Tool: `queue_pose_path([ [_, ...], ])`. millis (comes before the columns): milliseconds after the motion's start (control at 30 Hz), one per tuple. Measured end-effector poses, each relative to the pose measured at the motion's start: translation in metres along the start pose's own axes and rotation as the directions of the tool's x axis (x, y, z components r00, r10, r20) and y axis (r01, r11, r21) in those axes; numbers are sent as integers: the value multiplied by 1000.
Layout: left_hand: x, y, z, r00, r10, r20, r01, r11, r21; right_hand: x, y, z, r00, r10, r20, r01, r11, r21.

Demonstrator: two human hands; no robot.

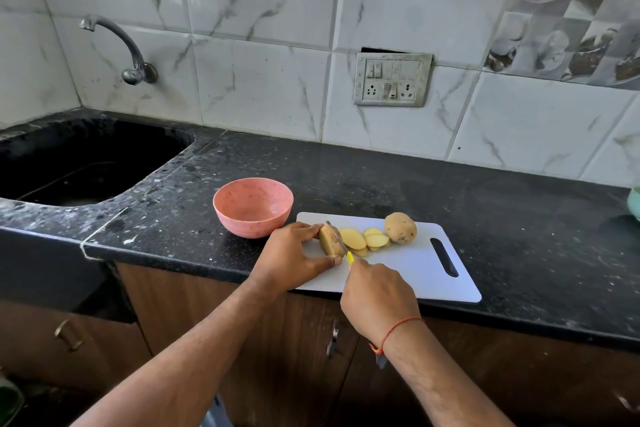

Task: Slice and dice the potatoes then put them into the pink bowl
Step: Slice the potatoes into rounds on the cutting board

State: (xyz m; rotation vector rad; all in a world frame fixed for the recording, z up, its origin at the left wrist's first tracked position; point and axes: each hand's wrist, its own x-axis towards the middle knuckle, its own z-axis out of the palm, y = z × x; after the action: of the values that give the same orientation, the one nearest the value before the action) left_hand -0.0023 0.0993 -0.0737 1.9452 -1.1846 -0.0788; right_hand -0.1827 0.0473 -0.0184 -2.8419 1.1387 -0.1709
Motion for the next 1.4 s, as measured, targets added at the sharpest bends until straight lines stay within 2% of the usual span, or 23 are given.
queue_pose_path([
  [1067, -2, -3, 6, 998, 33, -46, -33, 999, 9, 35, 3, -20, 972, -69, 223, 70, 998, 5],
  [1400, -2, -8, 9, 998, 41, -42, -41, 999, -8, 34, 13, -18, 959, -79, 271, 98, 993, -59],
])
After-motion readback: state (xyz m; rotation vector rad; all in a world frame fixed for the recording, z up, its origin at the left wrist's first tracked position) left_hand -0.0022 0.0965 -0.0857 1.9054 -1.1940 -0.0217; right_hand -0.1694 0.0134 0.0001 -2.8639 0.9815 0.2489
